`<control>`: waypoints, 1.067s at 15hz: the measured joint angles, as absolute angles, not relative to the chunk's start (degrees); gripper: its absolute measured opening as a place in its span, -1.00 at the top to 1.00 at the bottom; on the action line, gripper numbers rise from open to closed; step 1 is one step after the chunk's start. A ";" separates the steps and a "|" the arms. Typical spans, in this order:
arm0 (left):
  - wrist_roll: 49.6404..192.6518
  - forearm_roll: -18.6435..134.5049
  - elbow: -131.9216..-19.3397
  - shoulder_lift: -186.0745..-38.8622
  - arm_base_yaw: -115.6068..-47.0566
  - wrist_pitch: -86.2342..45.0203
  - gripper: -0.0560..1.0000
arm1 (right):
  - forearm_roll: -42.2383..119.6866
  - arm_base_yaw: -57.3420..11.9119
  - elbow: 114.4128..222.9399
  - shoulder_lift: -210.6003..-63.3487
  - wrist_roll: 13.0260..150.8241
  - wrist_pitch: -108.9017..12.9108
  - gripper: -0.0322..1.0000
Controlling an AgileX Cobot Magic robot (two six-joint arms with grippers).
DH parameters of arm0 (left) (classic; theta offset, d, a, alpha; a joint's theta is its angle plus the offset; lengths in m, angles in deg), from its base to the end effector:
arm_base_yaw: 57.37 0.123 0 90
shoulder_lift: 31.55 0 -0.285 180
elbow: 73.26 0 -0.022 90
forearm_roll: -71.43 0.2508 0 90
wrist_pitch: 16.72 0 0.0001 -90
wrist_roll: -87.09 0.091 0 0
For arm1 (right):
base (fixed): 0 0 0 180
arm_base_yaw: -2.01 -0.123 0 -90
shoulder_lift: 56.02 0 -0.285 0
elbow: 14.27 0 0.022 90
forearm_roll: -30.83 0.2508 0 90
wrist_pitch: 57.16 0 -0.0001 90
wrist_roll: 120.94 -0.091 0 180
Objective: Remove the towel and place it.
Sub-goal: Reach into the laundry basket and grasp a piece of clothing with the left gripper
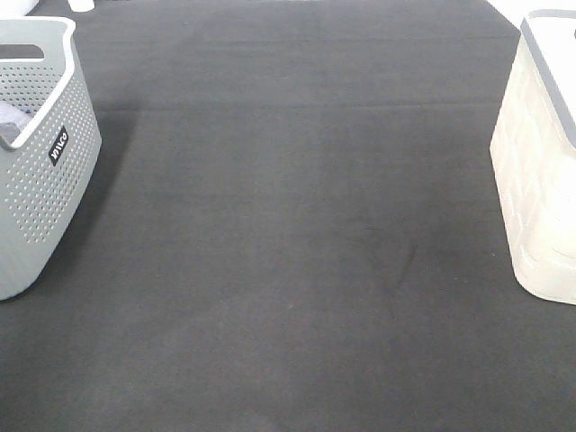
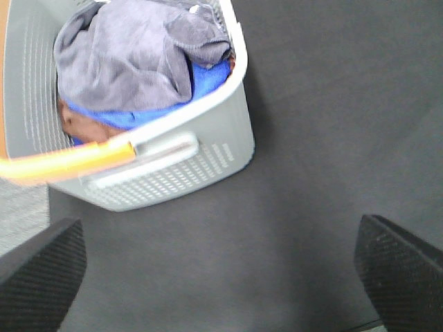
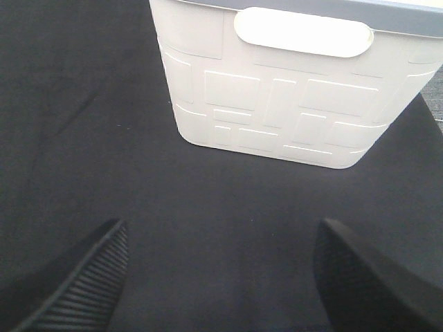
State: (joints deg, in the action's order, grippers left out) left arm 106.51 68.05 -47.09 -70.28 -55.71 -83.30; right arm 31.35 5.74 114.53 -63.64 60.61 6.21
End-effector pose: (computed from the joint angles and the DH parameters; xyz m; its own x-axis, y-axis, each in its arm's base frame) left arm 0.0636 -0.0031 0.3674 -0.6254 0.2918 -0.7237 0.2163 0.9559 0.1985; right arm -0.0023 0.0009 0.2609 -0.5328 0.0117 -0.8462 0.0460 0.9988 -0.0151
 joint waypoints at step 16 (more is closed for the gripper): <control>149.65 83.58 -82.56 -137.54 -52.10 -74.48 -0.95 | 31.35 5.74 114.53 -63.64 60.61 6.21 -0.39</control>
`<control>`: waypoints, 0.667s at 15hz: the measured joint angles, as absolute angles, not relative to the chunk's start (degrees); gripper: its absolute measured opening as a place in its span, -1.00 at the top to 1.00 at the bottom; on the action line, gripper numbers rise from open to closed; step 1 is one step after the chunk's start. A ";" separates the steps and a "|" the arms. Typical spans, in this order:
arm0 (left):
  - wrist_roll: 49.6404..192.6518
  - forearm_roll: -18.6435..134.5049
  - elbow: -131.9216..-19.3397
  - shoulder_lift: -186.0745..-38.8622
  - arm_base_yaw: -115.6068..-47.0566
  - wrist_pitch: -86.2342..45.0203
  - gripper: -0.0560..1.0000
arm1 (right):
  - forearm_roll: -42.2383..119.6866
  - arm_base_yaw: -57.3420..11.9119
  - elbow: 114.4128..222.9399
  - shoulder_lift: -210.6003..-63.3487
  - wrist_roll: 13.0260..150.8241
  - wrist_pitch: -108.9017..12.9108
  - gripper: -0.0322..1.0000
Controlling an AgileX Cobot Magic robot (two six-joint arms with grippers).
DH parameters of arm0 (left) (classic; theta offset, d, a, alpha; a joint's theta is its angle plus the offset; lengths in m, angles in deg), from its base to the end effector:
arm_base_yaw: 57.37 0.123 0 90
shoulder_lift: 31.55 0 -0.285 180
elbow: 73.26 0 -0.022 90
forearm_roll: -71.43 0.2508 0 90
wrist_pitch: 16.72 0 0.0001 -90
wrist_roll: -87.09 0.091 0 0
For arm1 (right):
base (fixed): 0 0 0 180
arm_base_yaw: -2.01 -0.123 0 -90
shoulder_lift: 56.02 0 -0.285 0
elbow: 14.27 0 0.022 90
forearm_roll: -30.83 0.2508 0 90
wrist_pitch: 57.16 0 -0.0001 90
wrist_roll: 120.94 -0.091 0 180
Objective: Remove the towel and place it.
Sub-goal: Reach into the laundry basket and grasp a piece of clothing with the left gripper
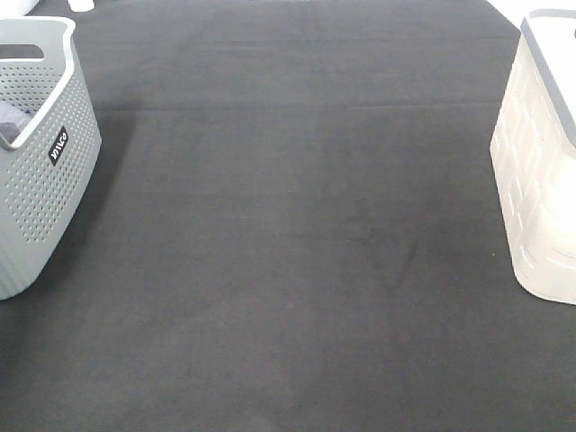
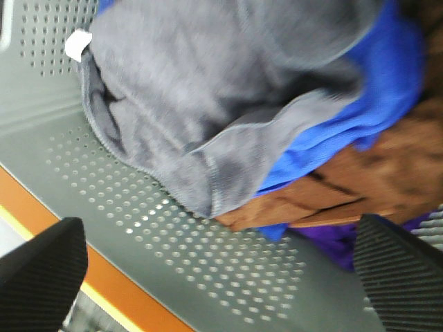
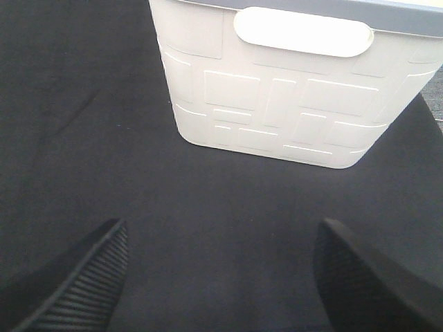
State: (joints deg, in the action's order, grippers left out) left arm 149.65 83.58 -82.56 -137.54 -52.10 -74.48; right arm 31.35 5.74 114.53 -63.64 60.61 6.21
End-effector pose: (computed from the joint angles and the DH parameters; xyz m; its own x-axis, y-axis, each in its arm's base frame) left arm 0.3665 0.0501 0.3092 -0.4761 0.8793 -0.0078 0.7751 0.4238 0.4686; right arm -0.0023 0.0009 0.2609 -0.5328 0.0117 -0.8462 0.0460 0.9988 -0.0151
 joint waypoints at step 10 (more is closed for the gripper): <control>157.39 93.49 -82.73 -152.61 -50.38 -63.71 -0.85 | 31.35 5.74 114.53 -63.64 60.61 6.21 -0.39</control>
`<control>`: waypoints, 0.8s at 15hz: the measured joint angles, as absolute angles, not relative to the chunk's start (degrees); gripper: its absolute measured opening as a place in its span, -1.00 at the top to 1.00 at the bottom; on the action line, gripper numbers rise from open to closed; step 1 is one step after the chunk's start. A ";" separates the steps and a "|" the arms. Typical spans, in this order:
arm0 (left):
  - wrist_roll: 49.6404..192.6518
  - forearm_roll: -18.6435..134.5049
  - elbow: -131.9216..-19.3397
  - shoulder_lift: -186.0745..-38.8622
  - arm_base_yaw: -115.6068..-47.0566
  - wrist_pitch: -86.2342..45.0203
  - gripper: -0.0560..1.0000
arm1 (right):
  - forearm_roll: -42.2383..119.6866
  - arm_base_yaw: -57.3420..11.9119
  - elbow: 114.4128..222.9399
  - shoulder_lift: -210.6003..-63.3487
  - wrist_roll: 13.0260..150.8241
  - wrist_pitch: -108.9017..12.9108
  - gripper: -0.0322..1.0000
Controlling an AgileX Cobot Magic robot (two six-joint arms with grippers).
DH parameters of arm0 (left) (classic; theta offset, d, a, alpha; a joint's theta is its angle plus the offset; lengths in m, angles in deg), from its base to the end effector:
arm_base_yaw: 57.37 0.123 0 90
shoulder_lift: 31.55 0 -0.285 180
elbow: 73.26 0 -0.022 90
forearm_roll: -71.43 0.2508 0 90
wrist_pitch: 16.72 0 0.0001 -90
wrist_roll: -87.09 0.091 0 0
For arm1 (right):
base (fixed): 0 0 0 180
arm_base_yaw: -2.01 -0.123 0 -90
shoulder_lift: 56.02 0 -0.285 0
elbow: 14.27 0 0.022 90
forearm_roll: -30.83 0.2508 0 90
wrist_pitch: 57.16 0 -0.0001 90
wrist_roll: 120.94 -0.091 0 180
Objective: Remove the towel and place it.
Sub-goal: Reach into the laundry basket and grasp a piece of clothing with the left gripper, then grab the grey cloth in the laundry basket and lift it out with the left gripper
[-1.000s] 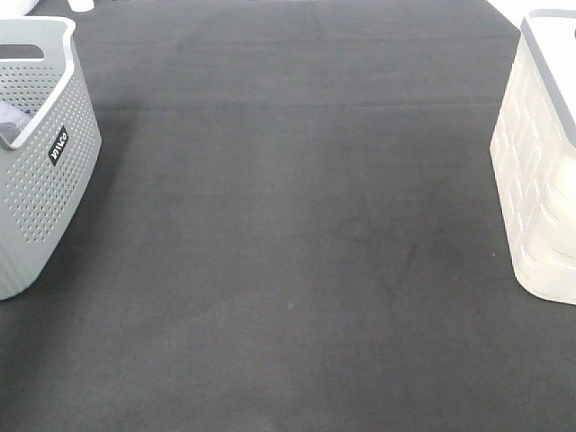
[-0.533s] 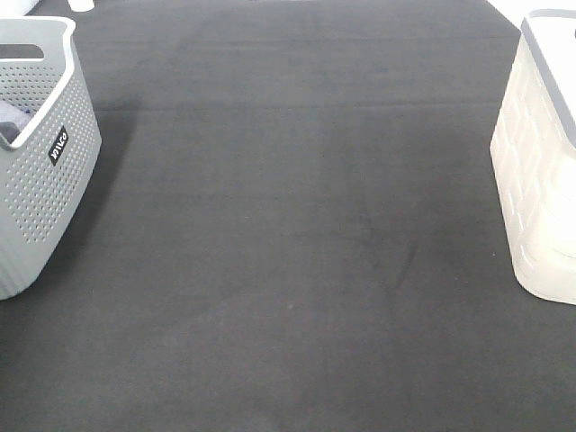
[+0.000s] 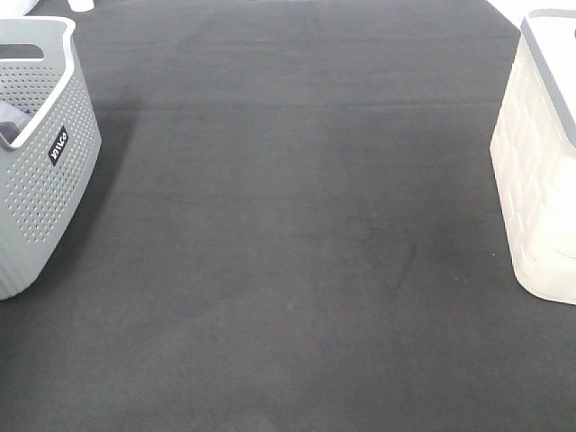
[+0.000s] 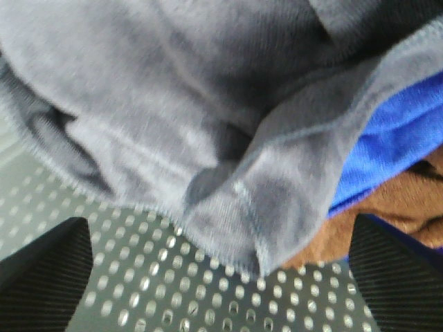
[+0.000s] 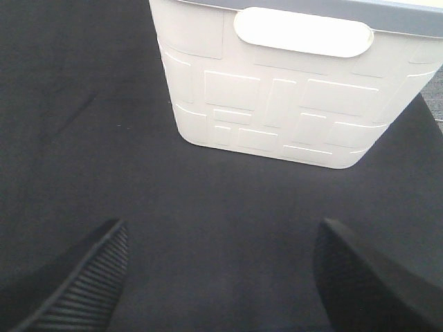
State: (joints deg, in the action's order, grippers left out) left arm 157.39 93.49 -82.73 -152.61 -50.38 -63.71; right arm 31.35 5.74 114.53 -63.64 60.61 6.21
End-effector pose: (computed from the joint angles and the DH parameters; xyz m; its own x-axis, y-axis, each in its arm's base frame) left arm 0.4171 0.0763 0.2151 -0.2929 0.9302 0.2213 0.8903 0.1809 0.4178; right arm -0.0023 0.0009 0.2609 -0.5328 0.0117 -0.8462 0.0460 0.9988 -0.0151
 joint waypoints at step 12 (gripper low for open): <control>161.74 87.24 -82.73 -157.94 -50.38 -60.33 0.03 | 31.35 5.74 114.53 -63.64 60.61 6.21 -0.39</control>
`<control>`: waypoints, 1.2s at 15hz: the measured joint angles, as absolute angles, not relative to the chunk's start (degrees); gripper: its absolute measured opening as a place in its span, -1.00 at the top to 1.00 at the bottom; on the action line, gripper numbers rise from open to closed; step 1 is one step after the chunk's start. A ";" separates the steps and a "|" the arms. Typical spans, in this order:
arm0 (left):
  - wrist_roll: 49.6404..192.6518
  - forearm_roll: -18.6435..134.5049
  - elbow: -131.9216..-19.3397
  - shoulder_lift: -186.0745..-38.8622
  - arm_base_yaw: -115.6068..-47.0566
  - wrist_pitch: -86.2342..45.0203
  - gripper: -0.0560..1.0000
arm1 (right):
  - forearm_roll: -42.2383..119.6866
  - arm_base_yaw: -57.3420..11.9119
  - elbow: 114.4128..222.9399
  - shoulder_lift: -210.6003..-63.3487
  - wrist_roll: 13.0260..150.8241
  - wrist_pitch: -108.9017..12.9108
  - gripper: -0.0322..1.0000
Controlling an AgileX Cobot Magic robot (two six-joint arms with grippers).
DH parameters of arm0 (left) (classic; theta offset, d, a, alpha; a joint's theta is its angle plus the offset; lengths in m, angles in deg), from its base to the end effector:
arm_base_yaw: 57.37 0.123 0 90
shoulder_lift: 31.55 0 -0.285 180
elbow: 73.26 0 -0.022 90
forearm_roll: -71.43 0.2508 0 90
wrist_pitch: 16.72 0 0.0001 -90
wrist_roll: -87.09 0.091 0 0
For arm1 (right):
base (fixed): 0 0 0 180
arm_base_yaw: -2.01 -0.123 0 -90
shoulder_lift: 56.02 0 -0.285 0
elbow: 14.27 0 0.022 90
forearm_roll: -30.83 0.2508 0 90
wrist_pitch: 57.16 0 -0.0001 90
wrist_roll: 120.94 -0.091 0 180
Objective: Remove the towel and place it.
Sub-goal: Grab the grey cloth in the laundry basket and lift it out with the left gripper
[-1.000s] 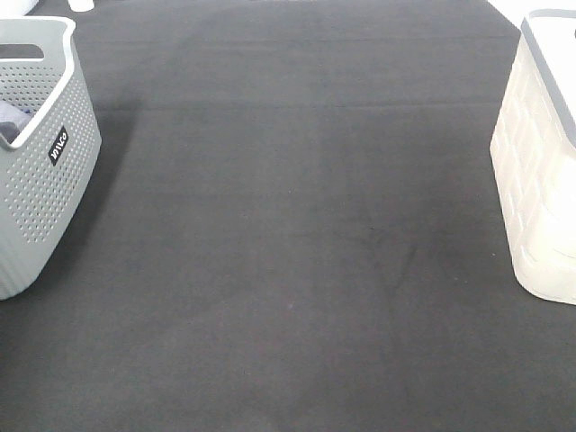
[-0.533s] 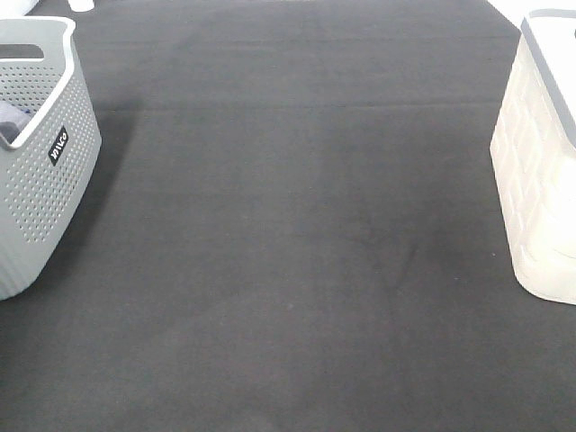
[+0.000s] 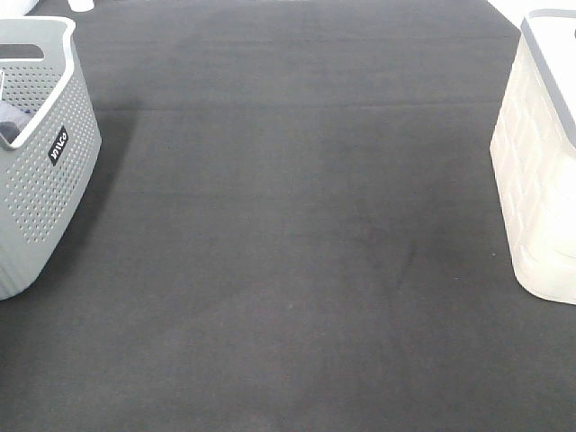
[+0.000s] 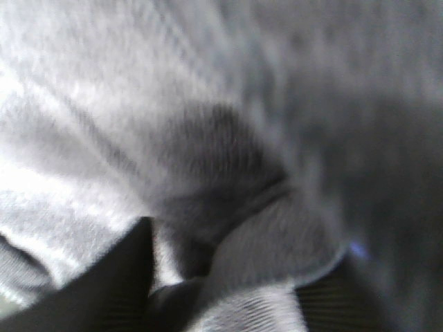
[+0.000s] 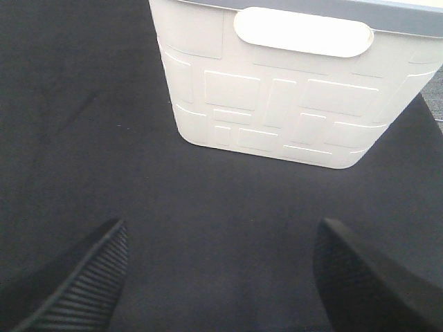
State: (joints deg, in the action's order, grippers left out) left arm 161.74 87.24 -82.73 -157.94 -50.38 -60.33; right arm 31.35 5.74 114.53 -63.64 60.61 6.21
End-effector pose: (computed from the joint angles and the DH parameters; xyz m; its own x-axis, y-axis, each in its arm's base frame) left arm 0.4287 0.0698 0.1748 -0.2457 0.9573 0.1525 0.9151 0.1772 0.3622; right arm -0.0023 0.0009 0.2609 -0.5328 0.0117 -0.8462 0.0460 0.9988 -0.0151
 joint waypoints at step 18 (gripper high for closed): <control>151.20 88.33 -82.73 -147.17 -51.24 -68.63 0.89 | 31.35 5.74 114.53 -63.64 60.61 6.21 -0.39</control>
